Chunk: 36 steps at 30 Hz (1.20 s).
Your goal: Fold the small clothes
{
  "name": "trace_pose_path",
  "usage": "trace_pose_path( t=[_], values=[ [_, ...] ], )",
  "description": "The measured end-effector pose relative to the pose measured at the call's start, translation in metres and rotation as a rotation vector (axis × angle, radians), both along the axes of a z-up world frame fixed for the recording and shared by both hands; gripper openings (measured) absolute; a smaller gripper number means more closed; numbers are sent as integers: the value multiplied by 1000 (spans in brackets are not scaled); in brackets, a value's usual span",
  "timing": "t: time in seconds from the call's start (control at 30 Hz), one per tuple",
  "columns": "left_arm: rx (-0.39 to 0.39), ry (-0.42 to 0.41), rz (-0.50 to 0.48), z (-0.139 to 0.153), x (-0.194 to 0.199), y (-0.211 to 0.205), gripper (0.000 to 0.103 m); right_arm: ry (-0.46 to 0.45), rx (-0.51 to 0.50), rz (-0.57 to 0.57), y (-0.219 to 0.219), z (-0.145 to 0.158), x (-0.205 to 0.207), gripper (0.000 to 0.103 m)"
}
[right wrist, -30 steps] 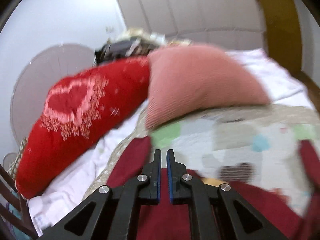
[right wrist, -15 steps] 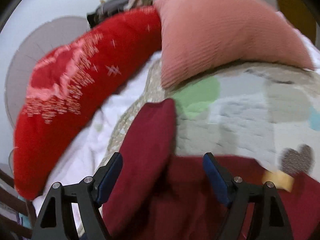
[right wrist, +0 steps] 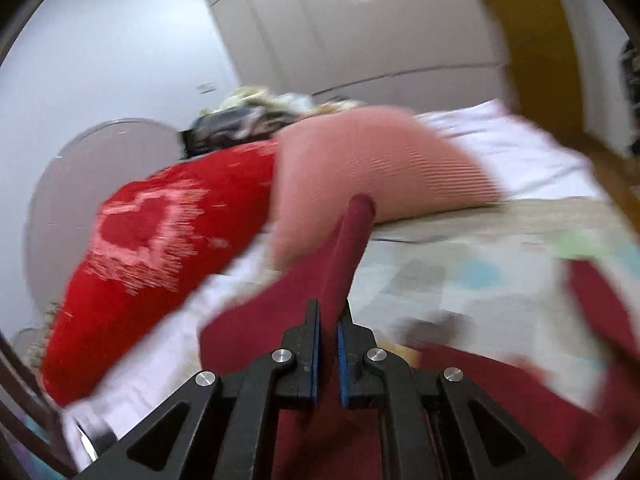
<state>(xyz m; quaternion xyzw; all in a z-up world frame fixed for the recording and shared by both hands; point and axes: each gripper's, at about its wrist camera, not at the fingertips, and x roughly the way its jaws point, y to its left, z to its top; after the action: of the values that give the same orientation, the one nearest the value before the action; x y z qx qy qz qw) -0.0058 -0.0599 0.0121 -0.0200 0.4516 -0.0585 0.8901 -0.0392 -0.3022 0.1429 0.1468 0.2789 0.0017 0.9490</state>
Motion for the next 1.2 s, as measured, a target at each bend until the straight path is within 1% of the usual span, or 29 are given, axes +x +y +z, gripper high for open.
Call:
trace_pose_path(
  t=[0.03,0.07,0.1,0.13,0.17,0.2,0.23,0.27,0.3,0.33,0.37,0.43,0.47,0.53,0.63,0.67,0.7,0.73,0.77,0.8,0.87,0.93,0.97,1.0,1.03,1.07,1.13,1.2],
  values=[
    [3,0,1,0,0,-1,102,17,-37,-33,-8,-6,-14,7],
    [7,1,1,0,0,-2,102,59,-90,-77,-18,-19,-27,7],
    [6,2,2,1,0,-2,102,121,-107,-113,-29,-36,-34,7],
    [1,2,2,2,0,-2,102,171,-97,-131,-37,-49,-35,7],
    [-9,5,1,3,1,0,102,265,-61,-153,-51,-71,-36,7],
    [-25,8,0,5,0,4,102,338,-21,-171,-62,-88,-38,8],
    [-36,13,0,8,-1,7,102,375,39,-174,-69,-100,-43,9],
    [-37,19,4,14,-3,10,102,373,81,-172,-74,-104,-49,12],
    [-28,20,11,18,-5,13,102,348,98,-177,-76,-103,-59,16],
    [-19,14,23,23,-8,15,102,335,90,-185,-76,-99,-67,25],
    [-18,0,35,30,-11,18,102,314,70,-192,-76,-94,-76,40],
    [-38,-43,45,45,-15,20,102,266,75,-205,-78,-88,-89,57],
    [-43,-64,48,53,-15,18,102,254,90,-213,-83,-87,-93,58],
    [-33,-75,37,62,-8,8,102,268,107,-236,-92,-87,-92,58],
    [19,-71,2,64,7,-15,102,288,146,-288,-102,-89,-85,58],
    [35,-71,-8,62,13,-23,102,283,161,-287,-102,-87,-85,58],
    [56,-56,-15,56,21,-30,102,256,163,-279,-101,-83,-86,58],
    [76,-32,-14,48,28,-35,102,225,153,-272,-99,-78,-89,58],
    [93,-4,-10,40,35,-38,102,194,120,-264,-93,-73,-89,58],
    [100,21,-4,31,41,-38,102,187,100,-258,-92,-71,-90,58],
    [87,59,4,16,49,-34,103,207,74,-233,-89,-75,-79,58],
    [7,71,18,11,52,-22,103,227,92,-216,-92,-85,-70,58],
    [-6,72,23,11,53,-19,103,257,91,-213,-95,-96,-63,58],
    [-6,73,20,11,54,-17,103,324,91,-208,-98,-109,-56,57],
    [4,70,10,11,55,-18,103,336,100,-198,-99,-115,-56,57],
    [17,65,4,12,54,-19,103,307,94,-197,-98,-112,-62,56],
    [36,62,2,14,54,-26,103,295,97,-201,-99,-104,-73,56],
    [48,69,14,18,50,-26,103,261,145,-217,-106,-96,-91,56]
  ],
)
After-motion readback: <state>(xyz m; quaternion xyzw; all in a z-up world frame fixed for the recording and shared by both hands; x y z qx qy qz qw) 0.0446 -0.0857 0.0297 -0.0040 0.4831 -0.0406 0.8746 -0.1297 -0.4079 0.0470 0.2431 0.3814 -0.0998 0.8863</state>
